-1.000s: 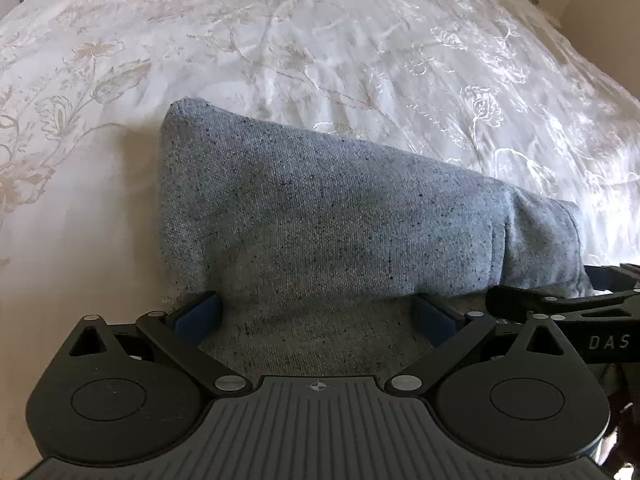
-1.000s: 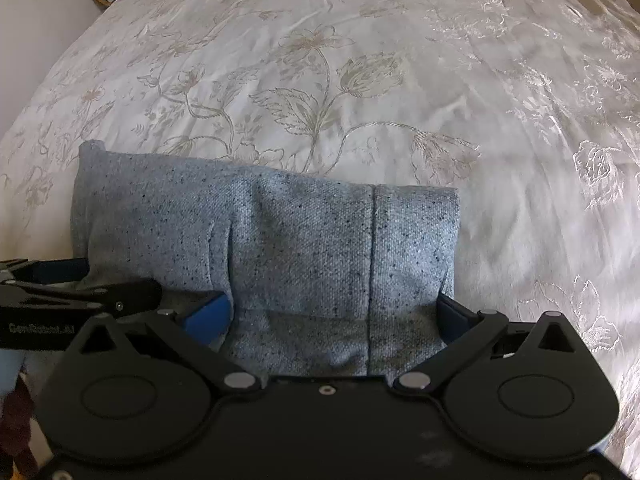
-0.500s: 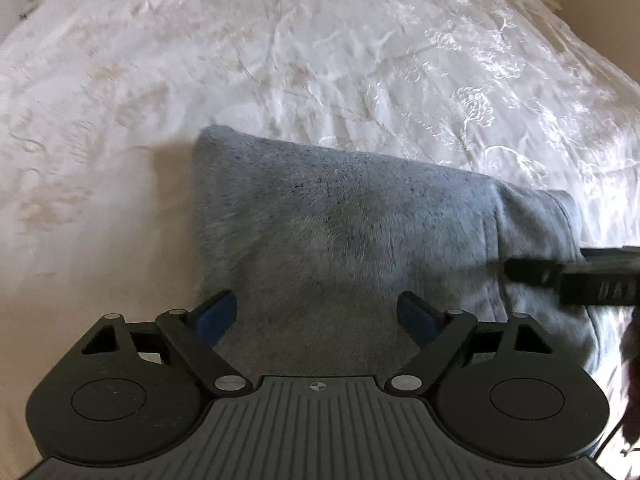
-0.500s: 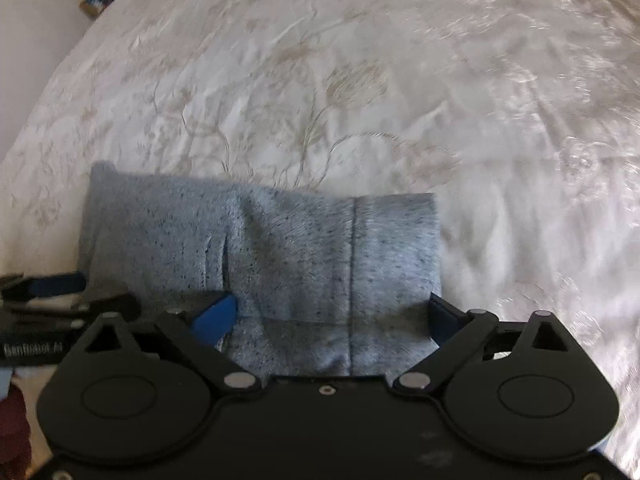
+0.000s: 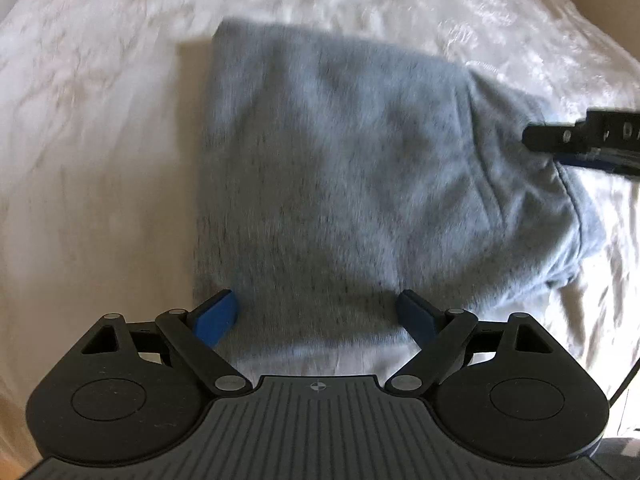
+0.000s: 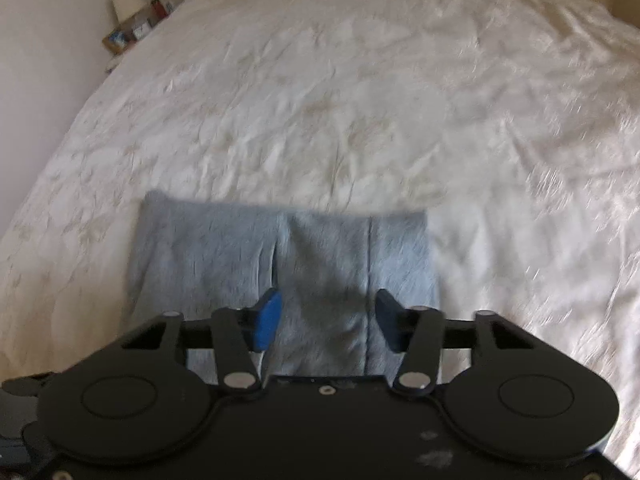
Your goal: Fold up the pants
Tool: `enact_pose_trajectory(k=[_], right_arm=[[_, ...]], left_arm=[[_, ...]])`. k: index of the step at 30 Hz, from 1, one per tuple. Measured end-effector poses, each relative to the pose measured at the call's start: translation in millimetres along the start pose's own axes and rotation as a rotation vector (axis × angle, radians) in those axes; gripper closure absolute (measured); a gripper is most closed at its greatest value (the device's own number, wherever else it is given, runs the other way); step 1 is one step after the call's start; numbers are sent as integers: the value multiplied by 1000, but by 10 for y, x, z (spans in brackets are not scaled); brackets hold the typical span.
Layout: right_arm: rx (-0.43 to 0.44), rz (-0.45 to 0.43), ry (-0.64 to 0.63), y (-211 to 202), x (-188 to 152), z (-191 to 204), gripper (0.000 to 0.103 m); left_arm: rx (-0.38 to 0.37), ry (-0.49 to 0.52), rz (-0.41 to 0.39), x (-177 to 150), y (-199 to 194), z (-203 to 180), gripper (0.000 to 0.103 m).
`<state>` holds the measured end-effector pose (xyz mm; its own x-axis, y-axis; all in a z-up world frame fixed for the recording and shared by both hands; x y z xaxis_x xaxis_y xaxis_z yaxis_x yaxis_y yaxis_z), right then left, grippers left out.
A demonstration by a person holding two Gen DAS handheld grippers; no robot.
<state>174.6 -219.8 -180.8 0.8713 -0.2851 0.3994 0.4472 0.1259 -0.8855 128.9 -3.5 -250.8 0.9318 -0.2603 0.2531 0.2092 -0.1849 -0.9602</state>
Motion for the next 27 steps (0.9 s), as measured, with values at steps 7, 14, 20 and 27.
enact_pose_trajectory(k=[7,14,20,27], right_arm=[[-69,78,-42,164,-343,-57,51],[136,107,310,-103,-212,-274,43],[383,43,578,-430,-78,-338,34],[425,-14,534,-738,-8,-276,30]], left_arm=[[-5,-47,18,21,-39,45,17],[-154,-231,-47,264,-431,116,28],[-285,-318,-220,477,-896,59,28],[-626,-492,-348,662,-1302,-46,28]])
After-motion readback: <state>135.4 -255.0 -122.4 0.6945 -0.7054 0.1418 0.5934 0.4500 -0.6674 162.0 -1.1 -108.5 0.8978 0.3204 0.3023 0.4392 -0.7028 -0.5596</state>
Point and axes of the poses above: each gripper's, at about its wrist camera, not at the fingertips, and y roughly the way its jaws point, z to its left, x to its top, the point moved 8 cm from there along y, roughly the way its jaws point, and after that the axes turned 3 degrees about -x, right-handed, at the moved point
